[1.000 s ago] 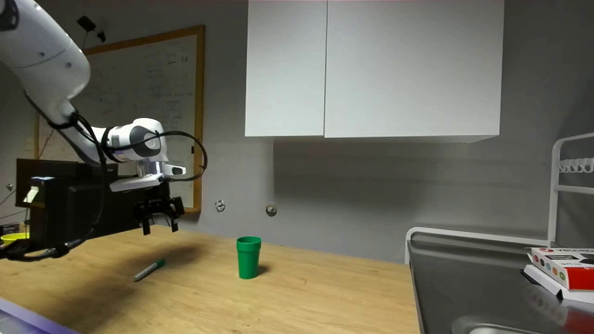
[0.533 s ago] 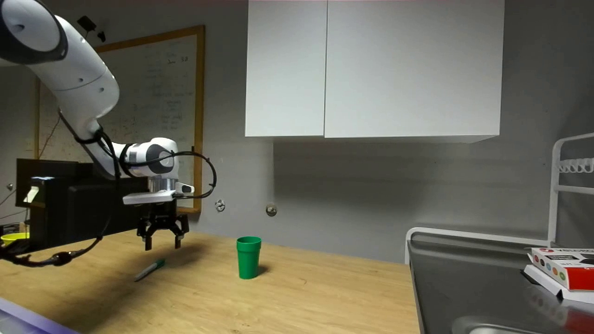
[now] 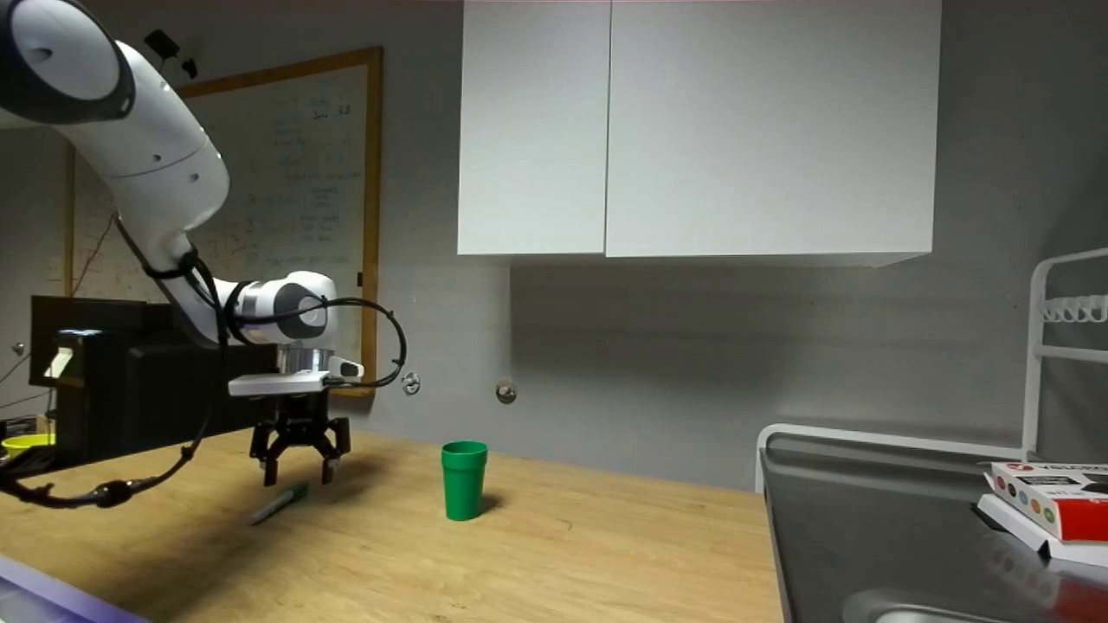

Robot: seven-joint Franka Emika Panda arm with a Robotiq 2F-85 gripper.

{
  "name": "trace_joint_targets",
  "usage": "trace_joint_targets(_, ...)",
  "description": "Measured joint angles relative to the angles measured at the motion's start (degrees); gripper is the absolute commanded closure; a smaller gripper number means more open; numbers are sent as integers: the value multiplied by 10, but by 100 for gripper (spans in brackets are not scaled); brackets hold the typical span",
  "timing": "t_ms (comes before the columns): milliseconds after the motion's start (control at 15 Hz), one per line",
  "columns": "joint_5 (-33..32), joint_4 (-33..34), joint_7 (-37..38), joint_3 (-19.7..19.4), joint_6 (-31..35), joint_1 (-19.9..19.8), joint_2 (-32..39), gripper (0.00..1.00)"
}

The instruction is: Put the green marker inside the green cup

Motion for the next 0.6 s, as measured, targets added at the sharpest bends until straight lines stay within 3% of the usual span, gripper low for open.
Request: trace_joint_targets(600,-6,2,-16,-3,1,17,18,0)
